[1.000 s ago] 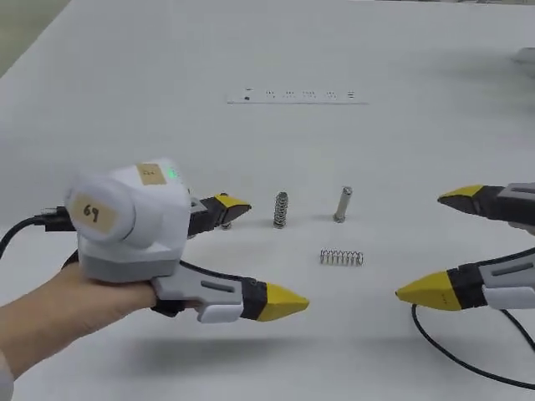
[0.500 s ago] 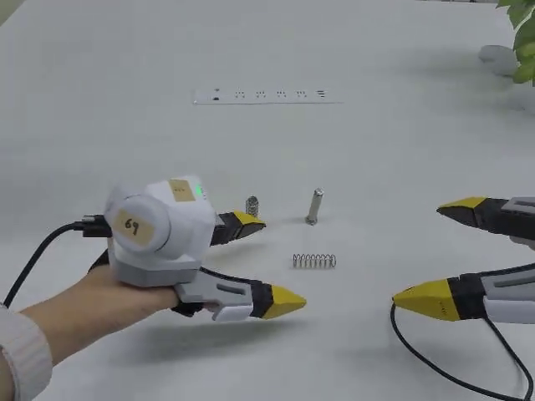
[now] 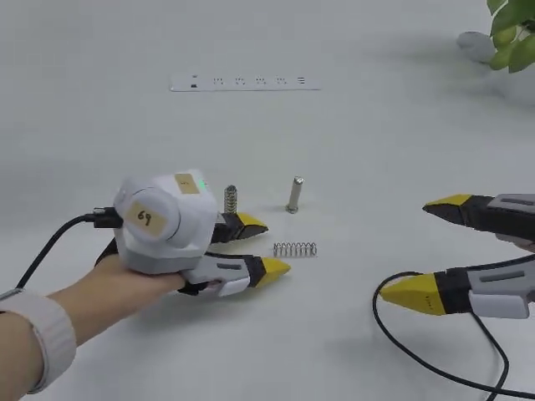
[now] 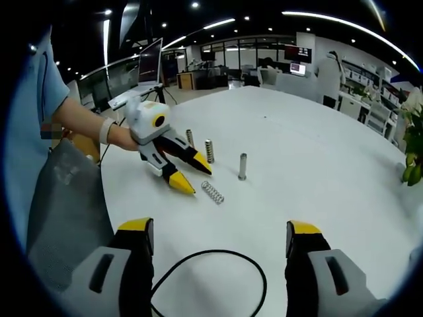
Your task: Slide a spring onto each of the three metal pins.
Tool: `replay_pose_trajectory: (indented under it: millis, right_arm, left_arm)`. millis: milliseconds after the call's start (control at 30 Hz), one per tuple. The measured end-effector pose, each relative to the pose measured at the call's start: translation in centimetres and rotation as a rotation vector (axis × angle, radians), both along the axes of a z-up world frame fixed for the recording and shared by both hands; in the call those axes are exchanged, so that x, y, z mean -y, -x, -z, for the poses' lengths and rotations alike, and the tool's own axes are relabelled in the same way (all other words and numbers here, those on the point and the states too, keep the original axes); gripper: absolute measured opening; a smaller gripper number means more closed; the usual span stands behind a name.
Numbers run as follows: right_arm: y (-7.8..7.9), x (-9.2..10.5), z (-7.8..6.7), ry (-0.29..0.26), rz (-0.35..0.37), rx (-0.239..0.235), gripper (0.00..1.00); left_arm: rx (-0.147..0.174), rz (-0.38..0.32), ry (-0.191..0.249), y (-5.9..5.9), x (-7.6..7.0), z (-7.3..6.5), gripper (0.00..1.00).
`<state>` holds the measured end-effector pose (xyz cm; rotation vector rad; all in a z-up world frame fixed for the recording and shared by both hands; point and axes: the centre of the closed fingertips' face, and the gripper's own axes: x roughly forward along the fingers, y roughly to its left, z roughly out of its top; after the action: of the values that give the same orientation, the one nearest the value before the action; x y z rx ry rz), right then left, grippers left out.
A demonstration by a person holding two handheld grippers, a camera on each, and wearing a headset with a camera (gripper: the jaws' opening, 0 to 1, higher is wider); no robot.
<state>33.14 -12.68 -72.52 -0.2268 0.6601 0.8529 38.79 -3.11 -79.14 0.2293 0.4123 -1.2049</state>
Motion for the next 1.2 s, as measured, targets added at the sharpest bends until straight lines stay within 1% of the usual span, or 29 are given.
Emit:
replay_pose_trajectory:
  millis: [33,100,200,233,300,433,567,733,967,1000,1067,1133,1200]
  right_arm:
    - [0.02,0.06,0.08,0.0,0.002,-0.002,0.81]
    - [0.03,0.07,0.09,-0.004,0.007,-0.003,0.8]
    - [0.02,0.1,0.06,-0.01,0.012,-0.003,0.8]
    - [0.04,0.12,0.09,-0.011,0.013,-0.004,0.8]
    - [0.12,0.14,0.22,-0.011,0.013,-0.008,0.79]
    - [0.31,0.02,0.31,-0.017,0.013,-0.012,0.79]
    - [0.46,-0.01,0.43,-0.018,0.013,-0.017,0.78]
    - [0.51,0.14,0.45,-0.016,0.018,-0.017,0.77]
    - [0.54,0.3,0.49,-0.013,0.023,-0.021,0.77]
    - [0.58,0.28,0.56,-0.01,0.023,-0.02,0.77]
    - [0.68,0.21,0.64,-0.009,0.02,-0.025,0.76]
    - [0.74,0.04,0.71,-0.014,0.019,-0.027,0.76]
    - [0.76,-0.09,0.78,-0.014,0.017,-0.027,0.76]
  left_arm:
    - [-0.003,-0.002,-0.007,-0.08,-0.04,0.22,0.21]
    - [-0.002,-0.001,-0.004,-0.05,-0.03,0.17,0.19]
    - [0.011,0.007,-0.008,-0.14,0.04,0.19,0.15]
    - [0.006,0.007,-0.006,-0.16,0.09,0.2,0.15]
    - [0.005,0.008,-0.011,-0.17,0.16,0.35,0.14]
    - [0.002,0.025,-0.023,0.08,0.22,0.74,0.07]
    - [0.001,0.022,-0.032,0.0,0.15,0.89,0.08]
    - [0.005,0.026,-0.026,-0.18,0.33,0.68,0.07]
    - [0.014,0.038,-0.034,-0.24,0.43,0.72,0.04]
    - [0.01,0.04,-0.033,-0.21,0.47,0.74,0.04]
    - [0.014,0.042,-0.037,-0.2,0.45,0.79,0.04]
    - [0.009,0.044,-0.035,-0.11,0.49,0.81,0.04]
    - [0.013,0.047,-0.037,-0.11,0.5,0.78,0.04]
